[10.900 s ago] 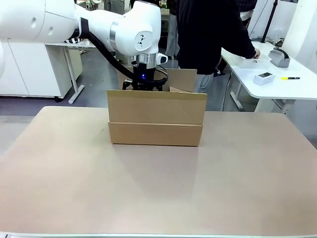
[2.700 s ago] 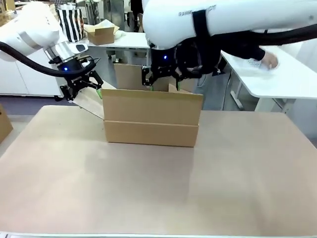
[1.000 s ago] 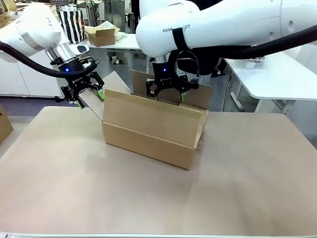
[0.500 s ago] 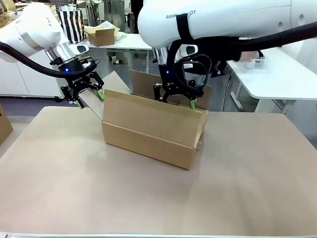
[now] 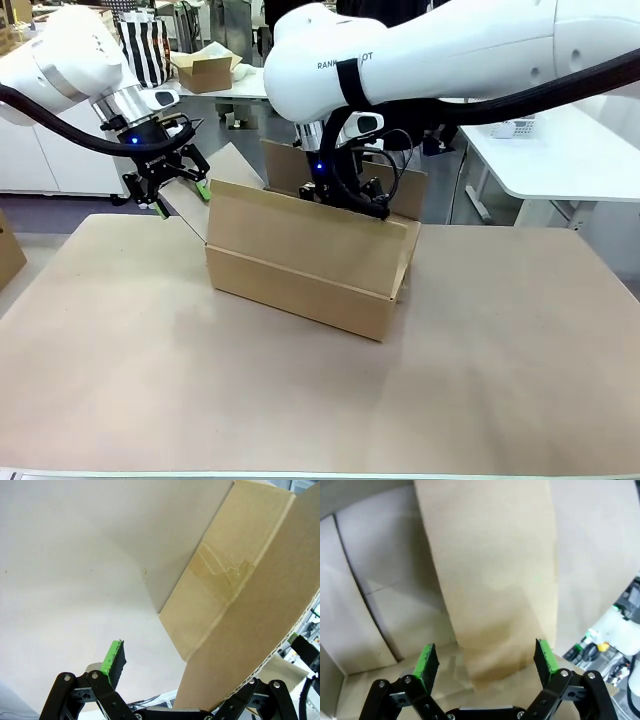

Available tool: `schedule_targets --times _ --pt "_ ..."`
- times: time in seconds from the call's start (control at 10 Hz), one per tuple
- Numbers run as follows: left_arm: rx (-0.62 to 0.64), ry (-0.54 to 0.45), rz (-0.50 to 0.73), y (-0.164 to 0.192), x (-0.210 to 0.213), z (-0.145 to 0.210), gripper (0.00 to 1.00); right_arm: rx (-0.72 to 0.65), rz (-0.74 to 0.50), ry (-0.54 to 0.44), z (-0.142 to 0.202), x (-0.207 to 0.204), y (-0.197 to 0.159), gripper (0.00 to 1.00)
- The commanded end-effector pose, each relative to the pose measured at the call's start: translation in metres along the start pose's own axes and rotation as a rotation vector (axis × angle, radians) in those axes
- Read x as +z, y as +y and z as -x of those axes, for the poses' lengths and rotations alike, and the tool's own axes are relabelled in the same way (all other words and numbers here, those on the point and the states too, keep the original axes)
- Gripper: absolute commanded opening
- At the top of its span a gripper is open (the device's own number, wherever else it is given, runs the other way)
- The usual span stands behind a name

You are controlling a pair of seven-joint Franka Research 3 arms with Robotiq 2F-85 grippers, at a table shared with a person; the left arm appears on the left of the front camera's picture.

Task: Pack the gift set into the box.
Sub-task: Place both hands on the side flaps of the Package Box and spread them outward.

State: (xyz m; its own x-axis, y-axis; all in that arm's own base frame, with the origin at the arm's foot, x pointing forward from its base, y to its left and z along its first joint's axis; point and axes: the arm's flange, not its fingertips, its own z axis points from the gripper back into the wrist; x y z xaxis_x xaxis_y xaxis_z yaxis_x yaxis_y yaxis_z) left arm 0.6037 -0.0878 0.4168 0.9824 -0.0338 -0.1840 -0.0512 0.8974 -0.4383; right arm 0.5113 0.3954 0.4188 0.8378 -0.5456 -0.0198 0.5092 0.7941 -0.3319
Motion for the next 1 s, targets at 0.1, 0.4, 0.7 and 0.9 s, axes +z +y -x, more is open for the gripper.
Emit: schedule_targets --times 0.1,0.4,0.7,0.9 --pt "0.016 -0.008 -0.017 0.000 0.001 0.001 1.00 0.047 0.025 -0.043 0.004 -0.016 0.004 1.00" --pt "0.016 -0.008 -0.017 0.000 0.001 0.001 1.00 0.065 0.141 -0.009 0.005 -0.019 -0.004 1.00" --pt "0.016 -0.008 -0.017 0.000 0.001 0.001 1.00 0.069 0.251 -0.026 0.004 -0.021 -0.016 1.00" --pt "0.016 -0.008 -0.017 0.000 0.001 0.001 1.00 0.027 0.266 -0.075 0.004 -0.027 -0.024 1.00"
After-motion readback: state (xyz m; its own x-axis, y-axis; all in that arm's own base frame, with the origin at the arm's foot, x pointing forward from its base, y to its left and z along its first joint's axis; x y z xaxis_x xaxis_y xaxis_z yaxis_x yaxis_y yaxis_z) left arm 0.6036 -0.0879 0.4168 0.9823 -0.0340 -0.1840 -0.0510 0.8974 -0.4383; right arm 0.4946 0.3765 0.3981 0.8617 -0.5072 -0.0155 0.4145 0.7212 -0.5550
